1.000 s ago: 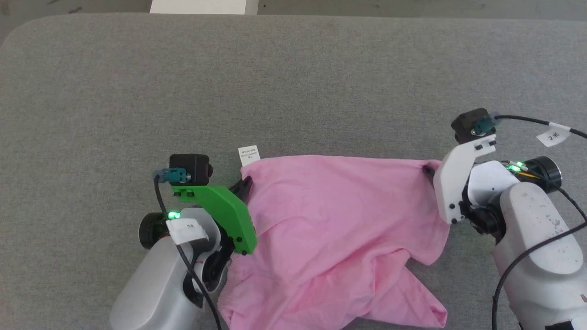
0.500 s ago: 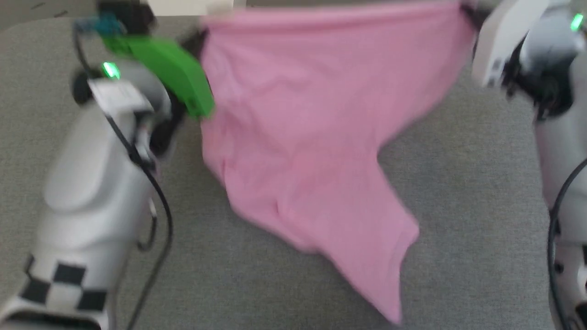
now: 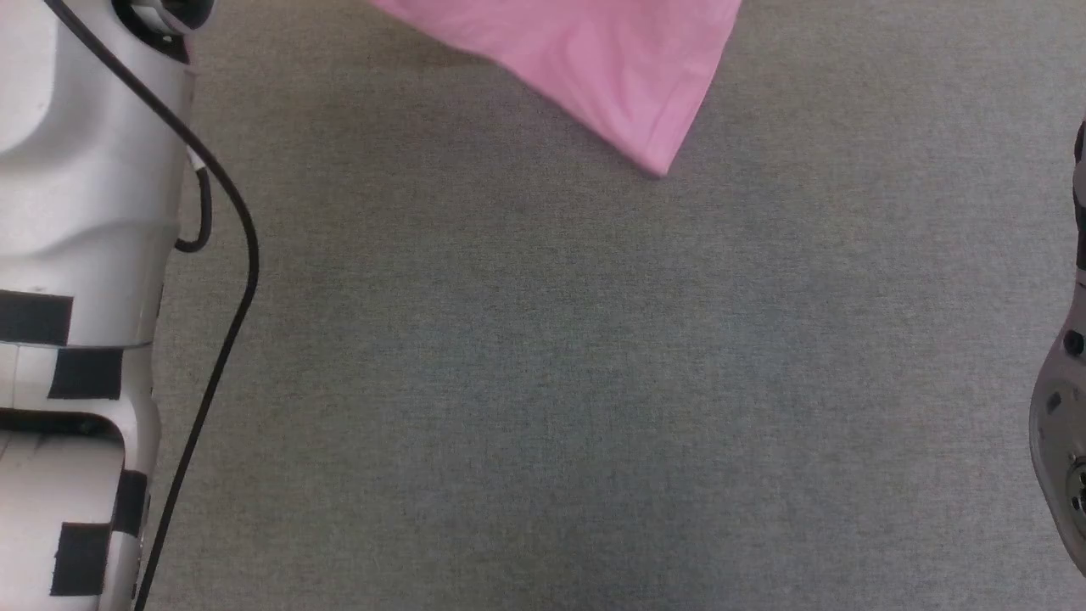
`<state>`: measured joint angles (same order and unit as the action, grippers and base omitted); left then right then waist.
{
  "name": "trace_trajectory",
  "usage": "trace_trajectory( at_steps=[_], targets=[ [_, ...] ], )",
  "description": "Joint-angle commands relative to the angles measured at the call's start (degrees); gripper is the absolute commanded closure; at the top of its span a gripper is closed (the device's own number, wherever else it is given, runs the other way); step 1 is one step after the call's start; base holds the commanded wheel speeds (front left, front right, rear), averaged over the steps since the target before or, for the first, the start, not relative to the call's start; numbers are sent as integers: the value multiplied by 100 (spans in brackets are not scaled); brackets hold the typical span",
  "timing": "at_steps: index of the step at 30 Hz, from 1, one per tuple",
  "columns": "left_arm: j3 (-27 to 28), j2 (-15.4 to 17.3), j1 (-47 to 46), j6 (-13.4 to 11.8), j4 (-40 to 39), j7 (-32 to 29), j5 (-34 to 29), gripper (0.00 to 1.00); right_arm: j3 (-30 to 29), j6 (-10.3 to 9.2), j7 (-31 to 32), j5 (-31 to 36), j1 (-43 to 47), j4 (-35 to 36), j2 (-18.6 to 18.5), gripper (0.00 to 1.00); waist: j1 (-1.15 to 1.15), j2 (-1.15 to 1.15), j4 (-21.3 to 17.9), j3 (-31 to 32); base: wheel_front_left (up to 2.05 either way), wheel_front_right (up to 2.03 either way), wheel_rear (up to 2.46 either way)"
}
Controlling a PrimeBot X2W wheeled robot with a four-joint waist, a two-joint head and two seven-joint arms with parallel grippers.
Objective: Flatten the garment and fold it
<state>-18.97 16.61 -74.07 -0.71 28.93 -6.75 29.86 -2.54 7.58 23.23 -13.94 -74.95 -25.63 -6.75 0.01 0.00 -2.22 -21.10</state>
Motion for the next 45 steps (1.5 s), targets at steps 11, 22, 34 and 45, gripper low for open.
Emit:
trace_trajectory(
  at_steps=[11,22,34,45],
  targets=[
    [-206,42,1986,294,-280,890,142,100,384,-9,-283,-793,1965,824,-382,100,-1,0,44,577,0,0,0],
    [-451,-29,5547,-164,-1145,1087,575,100,261,-9,806,-2138,6316,2281,-474,100,-1,0,214,1650,0,0,0],
    [-349,370,7834,-913,-1891,270,1121,100,111,-9,2728,-2658,9128,3688,-409,100,-1,0,216,1912,0,0,0],
    [22,449,7560,-1262,-3095,119,1286,100,-501,-9,2527,-2169,7721,4144,-166,100,-1,0,277,1675,0,0,0]
  ],
)
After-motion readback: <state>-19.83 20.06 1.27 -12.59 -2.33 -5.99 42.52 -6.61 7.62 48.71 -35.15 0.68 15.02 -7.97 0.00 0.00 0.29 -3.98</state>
